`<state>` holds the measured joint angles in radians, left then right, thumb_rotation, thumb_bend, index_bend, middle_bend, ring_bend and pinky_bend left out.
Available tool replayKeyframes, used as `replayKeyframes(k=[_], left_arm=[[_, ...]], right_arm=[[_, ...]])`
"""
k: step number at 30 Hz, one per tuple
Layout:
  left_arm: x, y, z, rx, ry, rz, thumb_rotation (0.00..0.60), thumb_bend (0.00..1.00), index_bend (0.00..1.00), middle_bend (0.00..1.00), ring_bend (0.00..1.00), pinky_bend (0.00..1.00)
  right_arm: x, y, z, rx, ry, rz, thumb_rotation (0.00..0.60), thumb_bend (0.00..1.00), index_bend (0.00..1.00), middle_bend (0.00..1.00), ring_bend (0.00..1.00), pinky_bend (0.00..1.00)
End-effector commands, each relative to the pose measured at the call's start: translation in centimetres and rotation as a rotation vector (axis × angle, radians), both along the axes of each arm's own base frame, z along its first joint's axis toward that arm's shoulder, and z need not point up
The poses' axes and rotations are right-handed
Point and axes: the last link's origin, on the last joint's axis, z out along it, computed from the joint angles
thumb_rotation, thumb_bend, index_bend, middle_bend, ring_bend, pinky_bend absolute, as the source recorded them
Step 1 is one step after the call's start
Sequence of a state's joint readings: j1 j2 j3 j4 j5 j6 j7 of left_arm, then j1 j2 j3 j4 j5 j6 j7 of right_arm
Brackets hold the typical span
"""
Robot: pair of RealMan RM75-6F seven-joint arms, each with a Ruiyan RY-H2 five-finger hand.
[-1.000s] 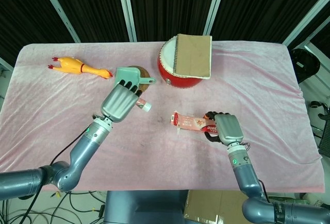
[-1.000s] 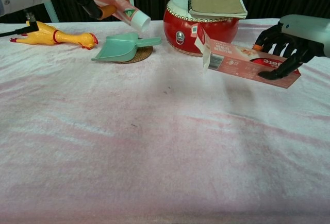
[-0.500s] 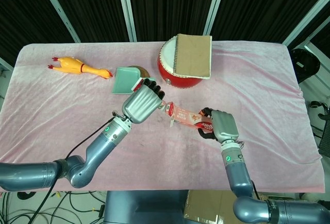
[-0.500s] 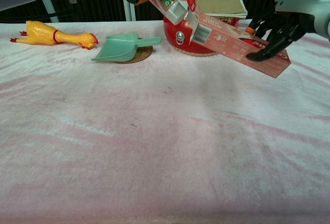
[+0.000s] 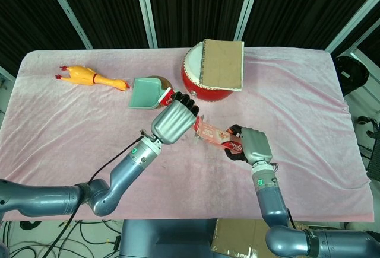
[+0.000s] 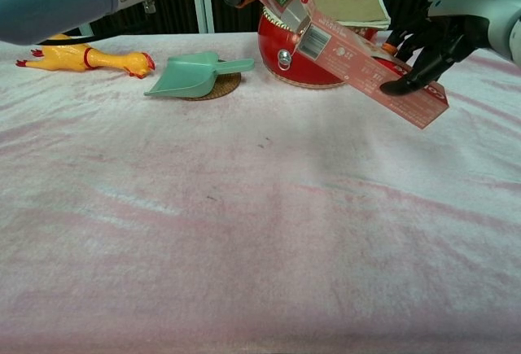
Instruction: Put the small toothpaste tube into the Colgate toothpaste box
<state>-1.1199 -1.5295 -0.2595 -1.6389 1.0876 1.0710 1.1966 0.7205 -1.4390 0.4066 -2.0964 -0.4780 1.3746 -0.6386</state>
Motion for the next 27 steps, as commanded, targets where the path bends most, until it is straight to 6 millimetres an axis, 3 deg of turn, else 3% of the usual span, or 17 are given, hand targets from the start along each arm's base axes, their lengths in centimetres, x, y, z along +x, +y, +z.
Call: replayKeyframes(k=[1,5,27], left_arm=[[0.3,-0.2,-0.6,-0.003,-0.005,-0.003,0.6,0.48,0.52,0.46,0.36,0.46],[1.4,-0.7,-1.1,-0.006,-0.013,-0.044,0.6,0.48,0.52,0.46,0.36,0.46],[2.4,-1.1,-0.1,0.011,0.021,-0.118,0.6,0.48,0.52,0.46,0.36,0.46]], right_arm=[[0.2,0.1,0.0,0.002,-0.006,0.001,0.6,0.35,0.46,0.44,0.39,0.37],[0.6,0.1,0.1,-0.008,-0.042,-0.01,0.6,0.35,0.46,0.44,0.39,0.37],[0.1,-0.1,0.4,-0.021,-0.05,-0.032,0.6,0.35,0.46,0.44,0.39,0.37]])
